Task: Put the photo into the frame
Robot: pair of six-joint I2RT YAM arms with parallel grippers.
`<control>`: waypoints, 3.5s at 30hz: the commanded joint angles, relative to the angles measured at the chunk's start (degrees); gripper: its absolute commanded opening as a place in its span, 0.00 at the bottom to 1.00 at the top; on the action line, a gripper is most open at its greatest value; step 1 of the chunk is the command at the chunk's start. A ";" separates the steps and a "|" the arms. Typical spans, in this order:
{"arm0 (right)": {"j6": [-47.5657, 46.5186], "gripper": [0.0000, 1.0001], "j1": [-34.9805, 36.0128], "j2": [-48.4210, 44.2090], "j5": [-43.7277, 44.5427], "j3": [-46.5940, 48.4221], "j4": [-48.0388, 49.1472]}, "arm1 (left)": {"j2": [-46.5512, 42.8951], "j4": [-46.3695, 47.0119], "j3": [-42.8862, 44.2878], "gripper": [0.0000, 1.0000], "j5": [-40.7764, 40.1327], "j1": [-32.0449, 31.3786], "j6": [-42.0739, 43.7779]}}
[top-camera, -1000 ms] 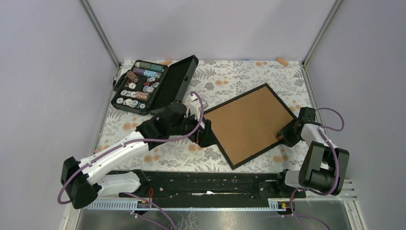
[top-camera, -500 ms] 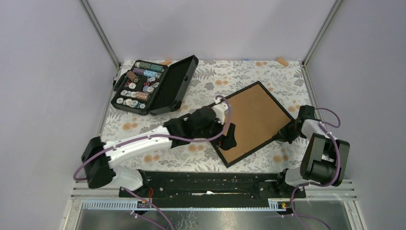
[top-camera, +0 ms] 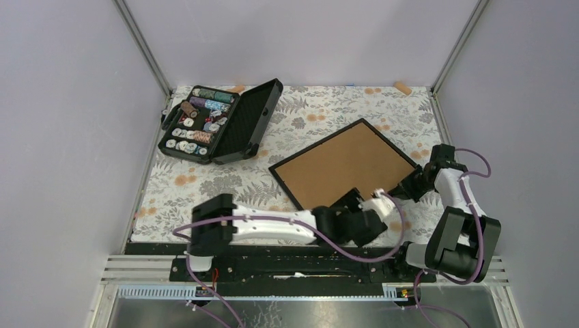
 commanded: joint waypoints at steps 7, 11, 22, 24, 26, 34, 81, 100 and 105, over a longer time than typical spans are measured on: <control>-2.98 0.00 0.49 -2.92 -4.02 4.77 -5.45 | 14.51 0.43 9.12 0.98 -29.21 -5.21 18.40; -3.42 0.00 0.48 -2.16 -4.24 5.03 -4.99 | 12.96 0.88 6.48 0.98 -24.15 -4.87 17.25; -6.63 0.50 1.37 12.24 -7.68 8.82 -0.62 | -14.73 3.86 -10.86 0.98 15.66 5.05 6.19; -6.93 0.53 3.04 15.51 -4.58 11.04 -1.64 | -17.12 5.24 -12.69 0.98 19.11 7.33 5.97; -5.99 0.56 5.14 17.70 -1.91 12.30 -1.47 | -18.01 6.14 -13.44 0.98 20.46 8.93 5.21; -0.14 0.45 10.90 24.98 2.47 12.40 1.41 | -17.44 5.77 -12.00 0.98 18.57 9.64 2.84; 12.18 0.00 11.03 6.64 -3.25 9.90 -13.13 | 18.85 29.97 -1.74 0.69 -38.23 -0.71 39.86; -2.59 1.00 11.03 -16.75 10.07 37.36 -15.90 | 10.24 2.77 24.16 0.00 -33.01 -0.73 39.73; -6.83 1.00 11.03 -11.82 7.69 61.90 -22.62 | 11.64 -15.67 45.15 0.00 -29.45 -1.00 31.90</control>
